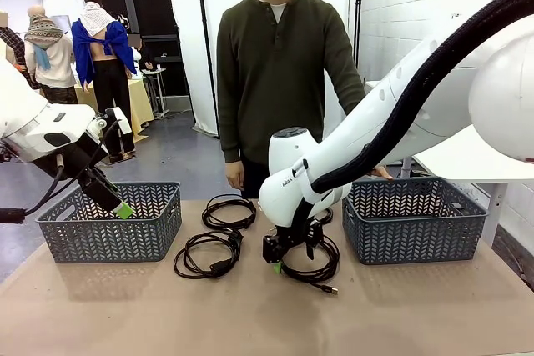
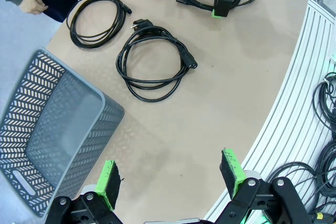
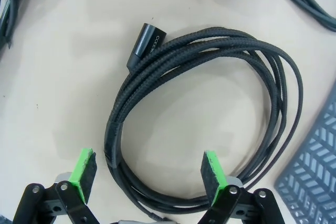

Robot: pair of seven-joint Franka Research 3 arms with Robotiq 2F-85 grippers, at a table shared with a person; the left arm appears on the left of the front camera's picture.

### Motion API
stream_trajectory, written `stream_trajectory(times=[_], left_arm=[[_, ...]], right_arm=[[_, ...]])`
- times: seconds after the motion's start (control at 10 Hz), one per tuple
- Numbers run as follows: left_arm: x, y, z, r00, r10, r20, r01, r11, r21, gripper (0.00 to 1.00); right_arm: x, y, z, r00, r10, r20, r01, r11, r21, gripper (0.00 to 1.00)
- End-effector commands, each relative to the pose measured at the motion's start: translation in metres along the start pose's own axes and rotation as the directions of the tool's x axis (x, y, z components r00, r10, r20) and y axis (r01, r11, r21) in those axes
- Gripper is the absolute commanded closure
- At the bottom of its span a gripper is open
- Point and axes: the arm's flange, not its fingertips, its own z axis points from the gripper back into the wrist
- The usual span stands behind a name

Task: Organize the cables according to human instructions.
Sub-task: Pick up a bundle of cables and place it in the basket indicated by the human.

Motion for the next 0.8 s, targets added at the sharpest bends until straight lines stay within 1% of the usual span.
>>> stream_trajectory(times=[0.0,0.3,0.5,0.7], left_arm=[[0.0003,0.0021,-0.0015,1.000,-0.002,0.006,0.002,1.000,0.010,0.00],[0.0003,0.0021,-0.0015,1.000,-0.002,0.006,0.002,1.000,0.010,0.00],[0.0003,0.0021,-0.0015,1.000,-0.002,0.006,0.002,1.000,0.010,0.00],[0.0003,0.0021,-0.0015,1.000,-0.002,0.006,0.002,1.000,0.010,0.00]], right_arm=[[0.0103,0.0049,-0.0023,1.000,-0.016,0.007,0.016,0.999,-0.050,0.13],[0.0128,0.0079,-0.0042,1.000,-0.010,0.013,0.010,0.999,-0.034,0.66],[0.0148,0.0105,-0.0038,1.000,0.009,0.016,-0.009,1.000,0.007,1.00],[0.0161,0.0121,-0.0029,1.000,0.031,-0.003,-0.031,0.997,0.069,1.00]])
